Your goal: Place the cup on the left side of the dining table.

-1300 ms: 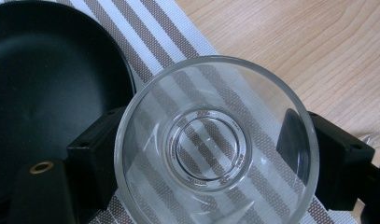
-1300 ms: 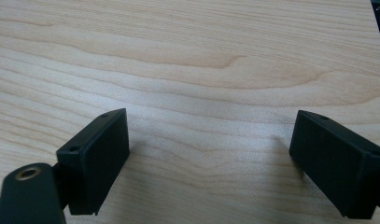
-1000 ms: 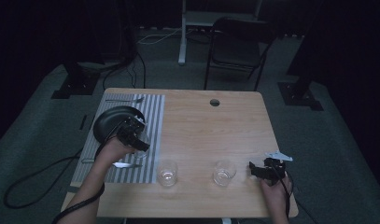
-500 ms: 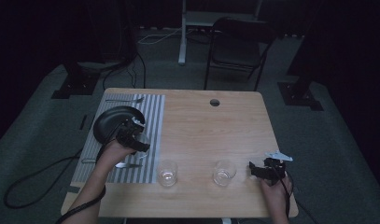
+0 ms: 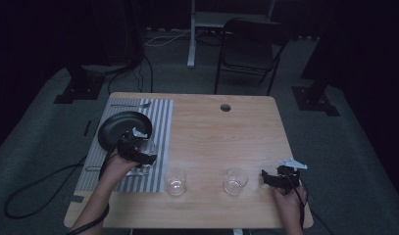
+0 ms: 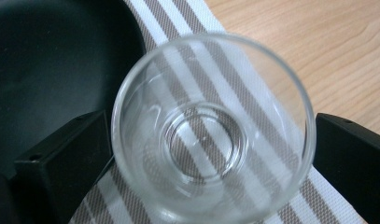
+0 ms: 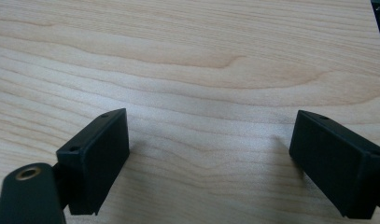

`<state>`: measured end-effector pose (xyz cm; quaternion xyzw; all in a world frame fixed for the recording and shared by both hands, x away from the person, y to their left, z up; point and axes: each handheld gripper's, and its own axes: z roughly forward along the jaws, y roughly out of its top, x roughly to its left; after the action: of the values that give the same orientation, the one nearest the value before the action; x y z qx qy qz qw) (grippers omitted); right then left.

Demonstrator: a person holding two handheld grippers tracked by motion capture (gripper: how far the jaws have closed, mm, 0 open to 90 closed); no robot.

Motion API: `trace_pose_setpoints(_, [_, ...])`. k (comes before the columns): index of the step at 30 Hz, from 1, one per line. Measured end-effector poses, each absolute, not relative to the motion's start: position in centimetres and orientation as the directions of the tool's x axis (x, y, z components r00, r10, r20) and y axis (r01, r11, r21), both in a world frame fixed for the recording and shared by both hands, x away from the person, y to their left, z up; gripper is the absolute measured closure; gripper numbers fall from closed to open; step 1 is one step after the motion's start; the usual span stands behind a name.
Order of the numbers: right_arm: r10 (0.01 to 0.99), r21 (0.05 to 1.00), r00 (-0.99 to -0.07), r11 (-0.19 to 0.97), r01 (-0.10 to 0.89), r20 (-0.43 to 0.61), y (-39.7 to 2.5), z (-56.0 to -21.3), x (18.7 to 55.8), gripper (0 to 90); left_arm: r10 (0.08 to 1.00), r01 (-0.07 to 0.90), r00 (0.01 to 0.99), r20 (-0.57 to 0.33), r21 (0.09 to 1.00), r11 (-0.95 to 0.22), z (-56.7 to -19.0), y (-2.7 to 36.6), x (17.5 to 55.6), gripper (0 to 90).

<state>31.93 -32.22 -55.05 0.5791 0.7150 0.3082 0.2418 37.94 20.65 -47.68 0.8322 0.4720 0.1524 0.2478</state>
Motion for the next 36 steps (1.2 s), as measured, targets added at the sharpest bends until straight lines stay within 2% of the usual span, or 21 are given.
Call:
trace_pose_setpoints(16, [0.977,0.721,-0.213,0.141,0.678,0.01,-32.2,-55.1,31.9,11.6,0.898,0.726,0.44,0.009,0.584,-0.362,-49.3,22.9,34.6,0.1])
trace_pose_setpoints(24, [0.977,0.721,-0.213,0.14,0.679,0.011,-32.2,-55.0,31.9,11.7,0.914,0.738,0.404,-0.035,0.603,-0.304,-50.0,24.6,33.3,0.1])
trace_pose_setpoints(29, [0.977,0.72,-0.212,0.139,0.679,0.011,-32.2,-55.0,31.9,11.7,0.919,0.738,0.395,0.006,0.593,-0.321,-50.8,25.0,32.2,0.1])
trace_pose_setpoints(36, [0.977,0.721,-0.211,0.138,0.68,0.012,-32.2,-55.0,31.9,11.7,0.943,0.728,0.332,-0.012,0.64,-0.248,-51.5,26.3,30.7,0.1])
